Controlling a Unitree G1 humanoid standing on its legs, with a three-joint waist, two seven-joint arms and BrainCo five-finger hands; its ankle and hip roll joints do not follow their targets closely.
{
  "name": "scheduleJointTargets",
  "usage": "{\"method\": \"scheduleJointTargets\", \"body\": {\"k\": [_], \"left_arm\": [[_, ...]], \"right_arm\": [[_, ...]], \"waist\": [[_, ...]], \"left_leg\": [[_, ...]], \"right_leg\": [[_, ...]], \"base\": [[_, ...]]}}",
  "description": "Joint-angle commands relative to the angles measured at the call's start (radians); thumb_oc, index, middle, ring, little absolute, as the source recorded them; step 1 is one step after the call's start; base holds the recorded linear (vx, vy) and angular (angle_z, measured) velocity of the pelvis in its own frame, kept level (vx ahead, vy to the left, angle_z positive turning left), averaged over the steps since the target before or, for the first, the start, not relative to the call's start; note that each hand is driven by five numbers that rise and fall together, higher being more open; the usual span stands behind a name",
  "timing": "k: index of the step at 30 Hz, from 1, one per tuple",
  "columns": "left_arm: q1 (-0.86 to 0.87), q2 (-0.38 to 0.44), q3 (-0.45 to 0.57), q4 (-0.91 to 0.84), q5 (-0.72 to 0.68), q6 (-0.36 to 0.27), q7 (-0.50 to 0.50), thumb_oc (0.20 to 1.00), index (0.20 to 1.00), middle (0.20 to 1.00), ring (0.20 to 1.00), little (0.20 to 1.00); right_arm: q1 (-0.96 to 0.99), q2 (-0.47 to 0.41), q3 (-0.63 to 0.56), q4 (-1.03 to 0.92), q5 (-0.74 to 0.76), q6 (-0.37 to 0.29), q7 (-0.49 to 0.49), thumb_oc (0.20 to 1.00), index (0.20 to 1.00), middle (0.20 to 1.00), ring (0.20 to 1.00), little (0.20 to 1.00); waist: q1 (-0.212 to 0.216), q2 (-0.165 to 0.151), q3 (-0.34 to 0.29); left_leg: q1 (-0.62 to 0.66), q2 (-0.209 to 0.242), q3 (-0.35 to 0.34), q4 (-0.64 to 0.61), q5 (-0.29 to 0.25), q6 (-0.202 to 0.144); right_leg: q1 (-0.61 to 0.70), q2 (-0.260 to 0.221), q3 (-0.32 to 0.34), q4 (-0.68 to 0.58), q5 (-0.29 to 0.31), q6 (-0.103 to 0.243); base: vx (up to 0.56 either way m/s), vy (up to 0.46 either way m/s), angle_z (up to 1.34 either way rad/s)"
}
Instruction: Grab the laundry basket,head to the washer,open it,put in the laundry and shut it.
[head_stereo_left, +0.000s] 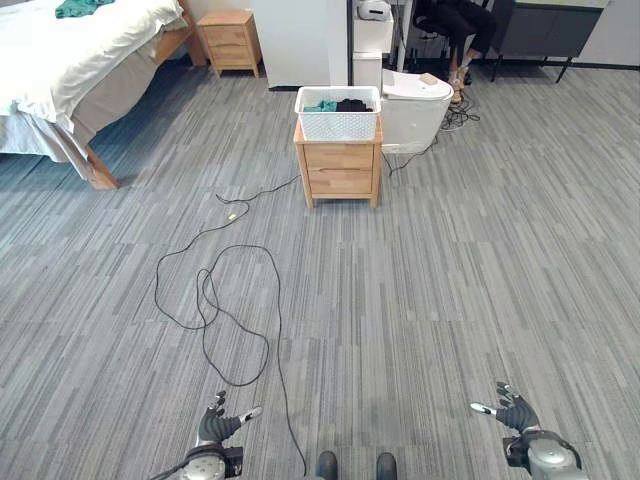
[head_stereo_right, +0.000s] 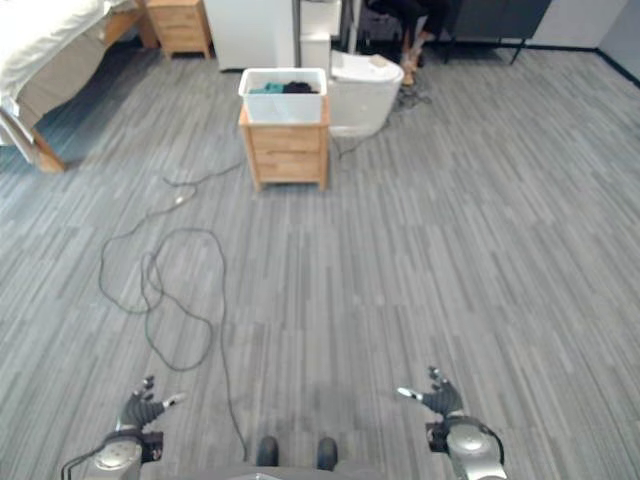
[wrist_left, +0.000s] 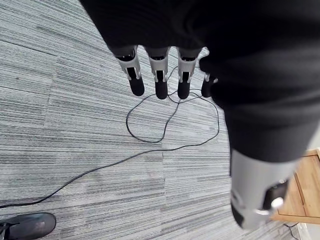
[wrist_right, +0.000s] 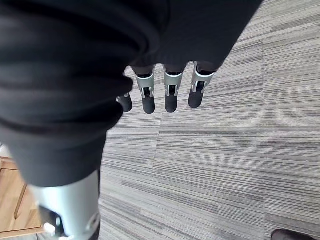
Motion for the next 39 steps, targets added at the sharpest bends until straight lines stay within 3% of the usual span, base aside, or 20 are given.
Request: {"method": "scheduleJointTargets", "body": {"k": [1,19,24,27,29,31,34,39], "left_arm": [[-0.023,0.027,0.018,0.005,-0.015,-0.033,0.013,1.000,1.000,1.000,1.000,1.000],[-0.004,0.044,0.066,-0.069,-0.071,-0.032,0.039,1.000,1.000,1.000,1.000,1.000],[-0.010,0.056,0.084,-0.087,-0.089,-0.041,0.056,1.000,1.000,1.000,1.000,1.000],[-0.027,0.063,0.091,-0.077,-0.093,-0.037,0.067,1.000,1.000,1.000,1.000,1.000],[-0.034,0.061,0.088,-0.069,-0.096,-0.037,0.071,1.000,1.000,1.000,1.000,1.000],[-0.036,0.059,0.086,-0.066,-0.100,-0.039,0.073,1.000,1.000,1.000,1.000,1.000],[-0.050,0.049,0.071,-0.054,-0.107,-0.042,0.076,1.000,1.000,1.000,1.000,1.000],[-0.056,0.038,0.048,-0.054,-0.090,-0.041,0.071,1.000,1.000,1.000,1.000,1.000]], "right_arm": [[-0.028,0.009,-0.014,-0.006,0.023,-0.026,-0.018,1.000,1.000,1.000,1.000,1.000],[-0.052,0.015,-0.017,-0.010,0.038,-0.018,-0.029,1.000,1.000,1.000,1.000,1.000],[-0.079,0.024,-0.005,-0.011,0.039,-0.015,-0.036,1.000,1.000,1.000,1.000,1.000],[-0.107,0.043,0.007,0.015,0.037,-0.009,-0.038,1.000,1.000,1.000,1.000,1.000],[-0.113,0.045,0.016,0.012,0.029,-0.007,-0.041,1.000,1.000,1.000,1.000,1.000],[-0.116,0.043,0.021,0.010,0.029,-0.008,-0.042,1.000,1.000,1.000,1.000,1.000],[-0.107,0.029,0.029,0.009,0.029,-0.008,-0.043,1.000,1.000,1.000,1.000,1.000],[-0.072,0.027,0.020,0.006,0.021,-0.005,-0.048,1.000,1.000,1.000,1.000,1.000]], "waist": [[-0.011,-0.040,-0.022],[0.021,-0.070,0.002],[0.040,-0.076,0.021],[0.043,-0.067,0.041],[0.038,-0.066,0.053],[0.034,-0.067,0.060],[0.004,-0.067,0.084],[-0.018,-0.060,0.091]], "left_leg": [[0.035,-0.056,0.031,0.001,-0.061,0.007],[-0.044,-0.073,0.028,0.129,-0.115,0.025],[-0.097,-0.087,0.019,0.172,-0.132,0.043],[-0.091,-0.082,0.013,0.164,-0.141,0.056],[-0.054,-0.081,0.008,0.144,-0.151,0.058],[-0.034,-0.085,0.005,0.135,-0.157,0.059],[0.053,-0.105,-0.034,0.111,-0.195,0.056],[0.113,-0.112,-0.083,0.117,-0.239,0.045]], "right_leg": [[-0.016,-0.052,0.031,0.034,-0.034,0.061],[-0.053,-0.066,0.038,0.093,-0.054,0.067],[-0.120,-0.074,0.047,0.175,-0.062,0.086],[-0.219,-0.075,0.034,0.352,-0.048,0.121],[-0.271,-0.072,0.015,0.364,-0.035,0.117],[-0.288,-0.071,0.002,0.339,-0.027,0.111],[-0.359,-0.066,-0.048,0.200,0.027,0.104],[-0.359,-0.069,-0.043,0.175,0.041,0.096]], "base": [[0.00,0.000,0.00],[0.00,0.022,-0.02],[0.01,0.078,-0.16],[0.07,0.091,-0.07],[0.15,0.060,-0.18],[0.19,0.025,-0.12],[0.33,-0.010,0.12],[0.32,-0.091,0.38]]}}
